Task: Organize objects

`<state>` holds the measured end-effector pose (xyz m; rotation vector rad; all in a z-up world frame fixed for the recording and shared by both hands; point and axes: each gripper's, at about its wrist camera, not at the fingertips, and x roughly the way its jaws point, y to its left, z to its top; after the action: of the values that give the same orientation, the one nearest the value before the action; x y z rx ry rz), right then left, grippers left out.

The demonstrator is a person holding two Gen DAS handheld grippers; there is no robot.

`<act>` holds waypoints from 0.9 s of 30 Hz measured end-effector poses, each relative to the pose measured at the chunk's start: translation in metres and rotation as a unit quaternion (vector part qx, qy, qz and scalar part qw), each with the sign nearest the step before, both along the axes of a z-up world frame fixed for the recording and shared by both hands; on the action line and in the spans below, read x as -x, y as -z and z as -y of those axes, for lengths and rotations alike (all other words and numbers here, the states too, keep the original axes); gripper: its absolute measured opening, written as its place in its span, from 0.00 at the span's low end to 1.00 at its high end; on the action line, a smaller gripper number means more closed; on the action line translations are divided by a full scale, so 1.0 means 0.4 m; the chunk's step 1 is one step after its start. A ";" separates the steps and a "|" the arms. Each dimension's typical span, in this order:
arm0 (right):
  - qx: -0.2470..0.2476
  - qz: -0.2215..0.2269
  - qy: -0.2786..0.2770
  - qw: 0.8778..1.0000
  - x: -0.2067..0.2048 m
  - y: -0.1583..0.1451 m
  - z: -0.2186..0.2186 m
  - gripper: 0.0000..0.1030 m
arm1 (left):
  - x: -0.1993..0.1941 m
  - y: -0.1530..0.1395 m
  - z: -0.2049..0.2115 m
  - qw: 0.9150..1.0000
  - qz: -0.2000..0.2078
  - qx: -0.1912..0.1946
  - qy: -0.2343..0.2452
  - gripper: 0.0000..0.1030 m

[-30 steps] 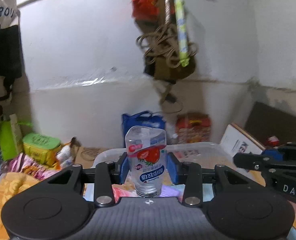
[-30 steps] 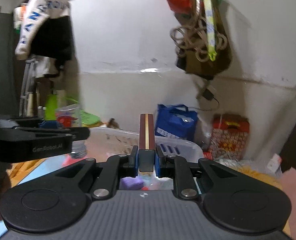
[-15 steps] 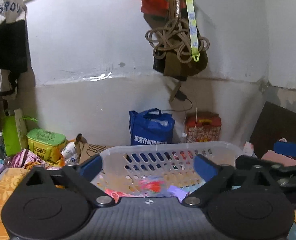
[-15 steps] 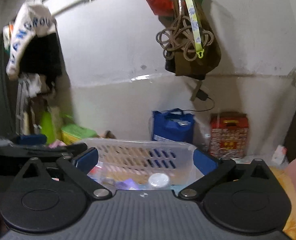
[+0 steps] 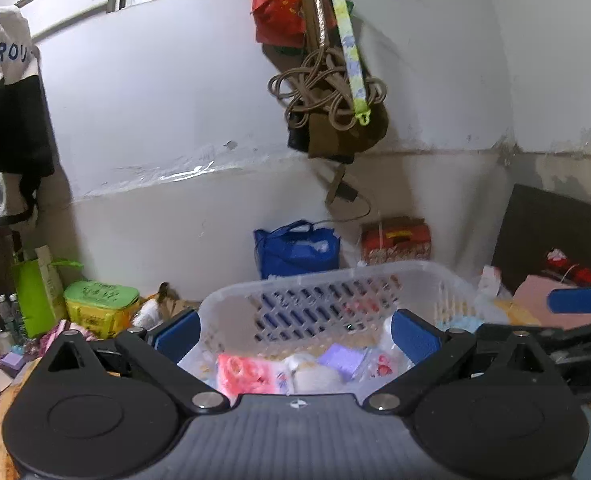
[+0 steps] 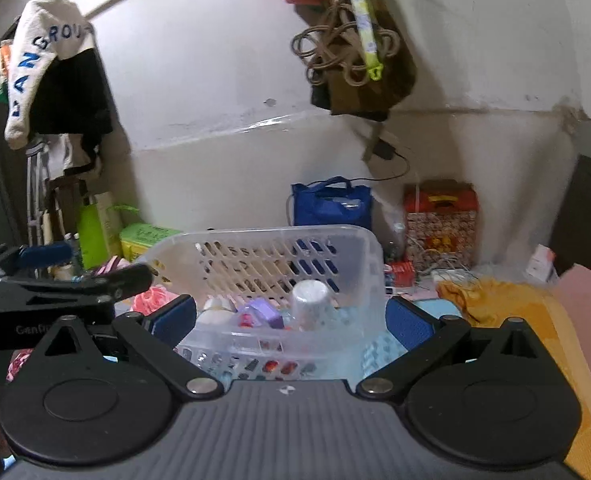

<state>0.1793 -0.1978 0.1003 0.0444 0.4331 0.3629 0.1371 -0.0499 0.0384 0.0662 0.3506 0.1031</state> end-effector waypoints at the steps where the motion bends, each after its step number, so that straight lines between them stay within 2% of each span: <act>1: 0.004 0.001 0.005 1.000 0.007 0.000 -0.001 1.00 | 0.003 0.003 -0.003 1.000 -0.006 -0.003 -0.007 0.99; 5: 0.006 0.051 0.019 0.998 0.059 0.004 0.006 1.00 | 0.026 0.010 -0.031 1.000 -0.011 0.005 -0.014 0.99; 8: -0.001 0.031 0.029 0.999 0.075 0.009 0.012 1.00 | 0.042 0.014 -0.052 1.000 -0.015 0.013 -0.017 0.99; 11: 0.029 0.017 0.027 0.999 0.083 0.019 0.002 1.00 | 0.057 0.023 -0.060 0.999 -0.020 0.014 -0.024 0.99; 14: 0.052 0.021 0.034 0.998 0.090 0.022 -0.015 1.00 | 0.067 0.037 -0.055 0.999 -0.029 0.012 -0.020 0.99; 18: 0.038 0.025 0.014 0.999 0.105 0.021 -0.013 1.00 | 0.079 0.051 -0.032 0.999 -0.035 0.001 -0.016 0.99; 27: 0.015 0.006 0.009 1.000 0.095 0.030 0.008 1.00 | 0.091 0.051 -0.013 0.999 -0.036 0.009 -0.006 0.99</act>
<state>0.1412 -0.2011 0.0882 0.0176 0.4255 0.3382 0.1005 -0.0445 0.0178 0.0503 0.4243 0.1094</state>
